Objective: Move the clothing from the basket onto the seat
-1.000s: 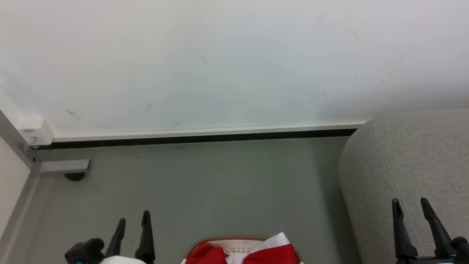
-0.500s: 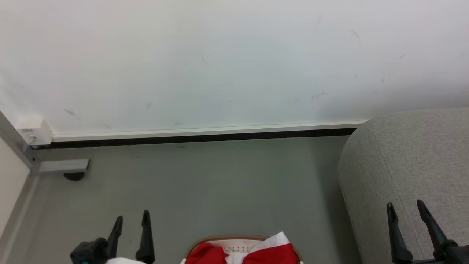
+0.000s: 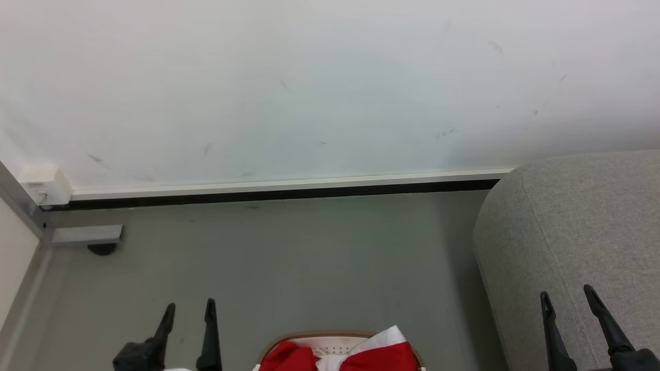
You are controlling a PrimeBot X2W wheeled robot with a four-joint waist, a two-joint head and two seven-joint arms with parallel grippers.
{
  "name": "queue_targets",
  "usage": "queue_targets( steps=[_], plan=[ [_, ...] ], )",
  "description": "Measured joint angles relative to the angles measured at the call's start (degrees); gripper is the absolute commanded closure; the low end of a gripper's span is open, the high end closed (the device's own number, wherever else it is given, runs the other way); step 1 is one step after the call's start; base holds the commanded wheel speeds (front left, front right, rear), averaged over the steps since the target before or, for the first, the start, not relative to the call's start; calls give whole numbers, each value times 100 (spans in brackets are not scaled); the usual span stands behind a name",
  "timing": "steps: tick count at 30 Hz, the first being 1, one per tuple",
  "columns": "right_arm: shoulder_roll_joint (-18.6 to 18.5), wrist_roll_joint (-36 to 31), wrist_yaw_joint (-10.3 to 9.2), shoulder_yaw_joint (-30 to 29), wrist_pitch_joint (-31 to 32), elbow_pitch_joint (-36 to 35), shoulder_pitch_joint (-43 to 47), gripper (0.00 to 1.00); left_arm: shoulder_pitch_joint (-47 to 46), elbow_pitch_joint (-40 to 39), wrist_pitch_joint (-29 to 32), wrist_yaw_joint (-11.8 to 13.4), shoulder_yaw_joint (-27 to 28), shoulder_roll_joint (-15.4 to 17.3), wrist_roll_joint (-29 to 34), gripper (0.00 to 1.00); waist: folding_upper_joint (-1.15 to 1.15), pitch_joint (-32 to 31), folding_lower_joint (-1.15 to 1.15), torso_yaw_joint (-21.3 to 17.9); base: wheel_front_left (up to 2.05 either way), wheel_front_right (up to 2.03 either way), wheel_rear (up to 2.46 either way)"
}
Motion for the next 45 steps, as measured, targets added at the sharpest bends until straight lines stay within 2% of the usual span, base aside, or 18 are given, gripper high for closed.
queue_targets(
  steps=[14,32,41,45],
  plan=[
    [83,-703,0,-110,-29,-9,52,0,13,34,-148,44,-53,5,590,0,0,5,0,-8,0,0,0],
    [89,-673,0,-115,-41,11,48,0,13,52,-154,13,-31,8,515,0,0,37,0,-97,0,0,0],
    [92,-632,0,-27,-41,-68,-131,0,-343,105,-157,-231,-202,11,595,0,0,262,0,-236,0,0,0],
    [93,-570,0,14,-41,-219,-397,0,-851,577,-143,-444,-491,46,737,0,0,624,0,-337,0,0,0]
  ],
)
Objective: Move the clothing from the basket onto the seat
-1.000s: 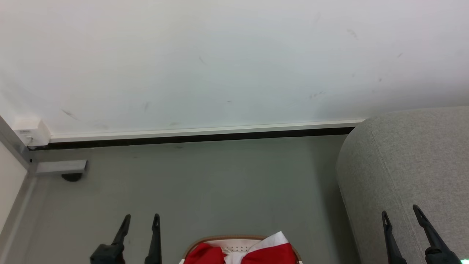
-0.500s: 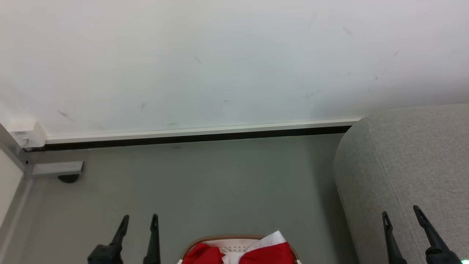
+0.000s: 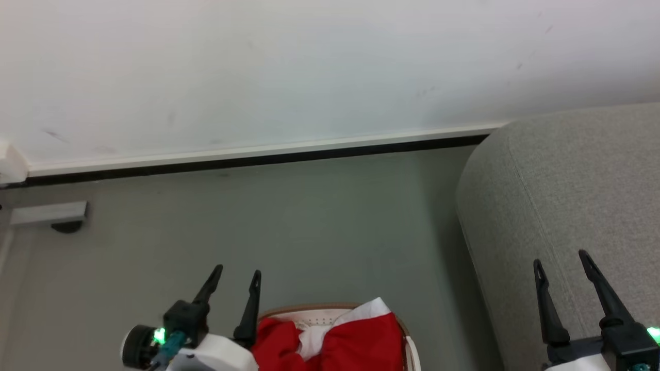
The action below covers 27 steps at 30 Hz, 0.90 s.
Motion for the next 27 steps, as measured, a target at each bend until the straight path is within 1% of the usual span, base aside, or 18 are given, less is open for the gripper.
queue_targets(
  steps=[1,2,3,7,11,15,18,19,20,27],
  plan=[
    [0,14,0,11,-1,-26,-64,0,-114,163,86,-31,-65,10,49,0,0,89,0,-22,0,0,0],
    [0,14,0,11,-1,-26,-64,0,-114,163,86,-31,-65,10,49,0,0,89,0,-22,0,0,0],
    [-2,27,0,38,-1,-66,-192,0,-352,491,316,-84,-227,55,200,0,0,279,0,-71,0,0,0],
    [-2,104,0,105,0,-144,-469,0,-792,1083,866,-172,-515,63,331,0,0,695,1,-179,0,0,0],
    [0,234,0,199,-1,-180,-716,0,-1083,1623,1477,-220,-878,108,691,0,0,1122,1,-301,0,0,0],
    [0,407,0,278,0,-192,-935,0,-1296,2109,2043,-77,-1053,127,951,0,0,1494,1,-440,0,0,0],
    [-1,508,0,347,-1,-208,-1054,0,-1440,2399,2323,88,-1174,160,1122,0,0,1718,1,-554,0,0,0],
    [-1,508,0,347,-1,-208,-1054,0,-1440,2399,2323,88,-1174,160,1122,0,0,1718,1,-554,0,0,0],
    [-1,583,0,392,0,-229,-1120,0,-1558,2566,2470,207,-1250,211,1279,0,0,1843,1,-633,0,0,0],
    [-2,838,0,465,-1,-302,-1321,0,-1944,2955,2742,549,-1416,375,1603,0,0,2189,1,-837,0,0,0]
  ],
)
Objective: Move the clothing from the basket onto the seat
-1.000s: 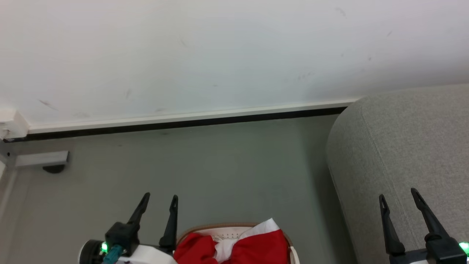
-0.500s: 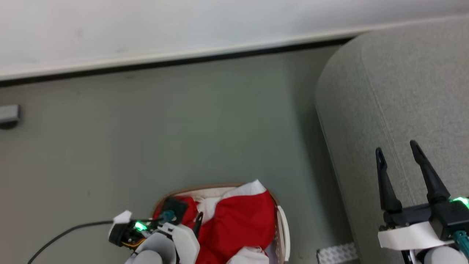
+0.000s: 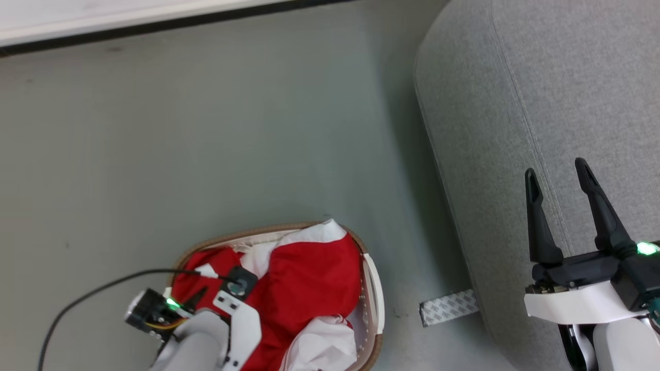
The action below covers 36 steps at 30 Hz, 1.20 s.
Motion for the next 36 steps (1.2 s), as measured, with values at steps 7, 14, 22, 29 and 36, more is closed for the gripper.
queue_targets(
  steps=[7,14,22,29,36],
  plan=[
    [0,311,0,85,1,-55,-137,0,-343,417,219,268,-89,232,158,0,0,381,0,-212,0,0,0],
    [0,568,0,203,1,-94,-233,0,-640,720,314,321,-194,396,269,52,0,754,0,-368,0,0,0],
    [2,658,0,203,0,-37,-306,0,-748,839,-45,420,-164,342,102,100,0,876,-1,-442,0,0,0],
    [5,479,0,-22,0,119,-23,0,-464,747,-728,461,118,-3,-464,100,0,351,-1,-269,0,0,0],
    [5,176,0,-313,1,214,473,0,-26,415,-1266,413,300,-270,-1049,100,0,-477,-1,80,0,0,0]
  ],
)
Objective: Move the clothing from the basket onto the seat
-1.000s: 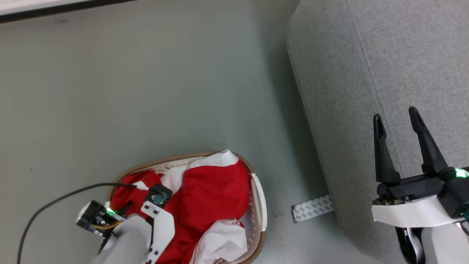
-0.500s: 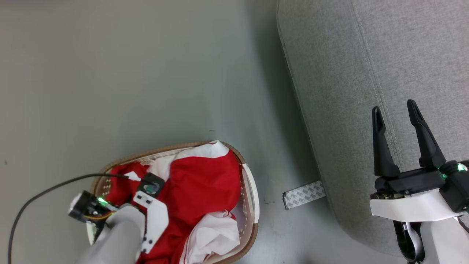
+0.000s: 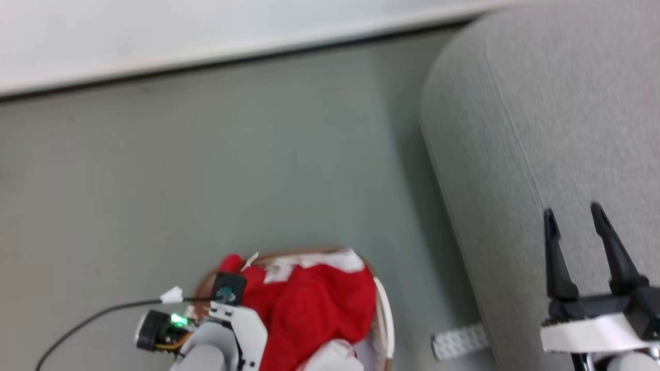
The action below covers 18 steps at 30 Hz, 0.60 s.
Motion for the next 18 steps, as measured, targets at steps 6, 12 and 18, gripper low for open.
queue_targets(
  steps=[6,12,18],
  plan=[
    [2,-62,0,-199,-1,77,481,0,488,-569,-167,-26,10,-105,-472,100,0,-766,0,358,0,0,0],
    [3,-141,0,-208,-1,111,902,0,960,-1402,-108,53,-98,-122,-803,100,0,-1470,-1,675,0,0,0],
    [3,-190,0,-204,-1,129,1243,0,1302,-2409,170,182,-157,-125,-981,100,0,-2034,-1,899,0,0,0]
  ],
)
